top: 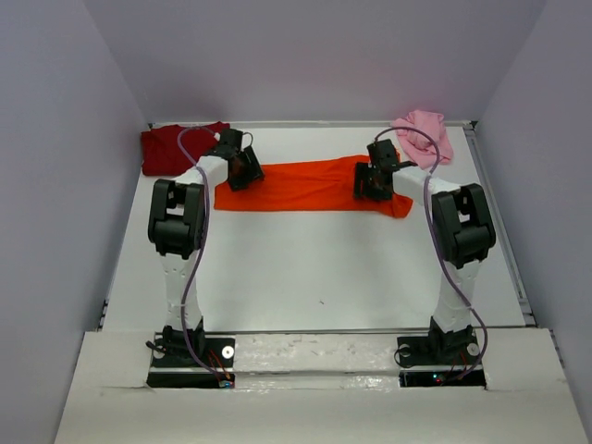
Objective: Fold and stack the t-shirts
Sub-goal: Rotate the tshirt 90 degrees
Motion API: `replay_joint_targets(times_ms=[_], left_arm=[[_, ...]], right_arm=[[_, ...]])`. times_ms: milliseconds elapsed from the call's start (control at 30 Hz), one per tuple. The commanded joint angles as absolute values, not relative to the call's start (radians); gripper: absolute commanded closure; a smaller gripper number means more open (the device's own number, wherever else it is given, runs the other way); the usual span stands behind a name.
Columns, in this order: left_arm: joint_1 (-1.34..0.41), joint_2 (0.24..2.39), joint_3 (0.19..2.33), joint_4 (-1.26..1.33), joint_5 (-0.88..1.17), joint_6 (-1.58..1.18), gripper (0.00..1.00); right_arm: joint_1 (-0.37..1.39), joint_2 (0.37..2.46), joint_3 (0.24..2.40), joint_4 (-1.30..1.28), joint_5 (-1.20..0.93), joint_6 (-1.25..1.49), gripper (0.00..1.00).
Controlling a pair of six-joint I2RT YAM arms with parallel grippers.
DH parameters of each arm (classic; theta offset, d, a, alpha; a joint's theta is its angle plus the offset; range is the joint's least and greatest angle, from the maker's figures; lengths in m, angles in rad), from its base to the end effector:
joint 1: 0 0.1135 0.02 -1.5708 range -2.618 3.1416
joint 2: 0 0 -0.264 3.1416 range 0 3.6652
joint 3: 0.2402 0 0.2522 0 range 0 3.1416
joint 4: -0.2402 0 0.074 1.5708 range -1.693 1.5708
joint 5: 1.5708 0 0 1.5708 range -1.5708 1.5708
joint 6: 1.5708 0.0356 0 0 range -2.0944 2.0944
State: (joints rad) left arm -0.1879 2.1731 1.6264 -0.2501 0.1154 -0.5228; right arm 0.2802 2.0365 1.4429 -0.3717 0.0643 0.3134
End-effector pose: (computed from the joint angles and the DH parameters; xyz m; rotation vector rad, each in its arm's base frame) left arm 0.4771 -0.0949 0.1767 -0.3461 2.3883 -0.4728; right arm 0.4211 0.1188 0.1720 0.0677 2.5393 0.1539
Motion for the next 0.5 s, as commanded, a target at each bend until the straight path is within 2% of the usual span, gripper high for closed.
replay_joint_targets(times_ms=[0, 233, 333, 467], left_arm=[[-0.181, 2.091, 1.528, -0.33, 0.077, -0.511, 0.28], [-0.183, 1.976, 1.342, -0.288, 0.084, -0.512, 0.28], [-0.187, 1.91, 1.286, -0.284, 0.026, -0.52, 0.28], [-0.196, 1.82, 1.171, -0.247, 0.078, -0.537, 0.28]], right_arm=[[0.278, 2.008, 1.379, -0.443, 0.11, 0.325, 0.3], [0.278, 2.06, 1.43, -0.468, 0.12, 0.313, 0.3], [0.278, 2.08, 1.479, -0.477, 0.117, 0.302, 0.3], [0.278, 2.131, 1.586, -0.512, 0.114, 0.29, 0.3]])
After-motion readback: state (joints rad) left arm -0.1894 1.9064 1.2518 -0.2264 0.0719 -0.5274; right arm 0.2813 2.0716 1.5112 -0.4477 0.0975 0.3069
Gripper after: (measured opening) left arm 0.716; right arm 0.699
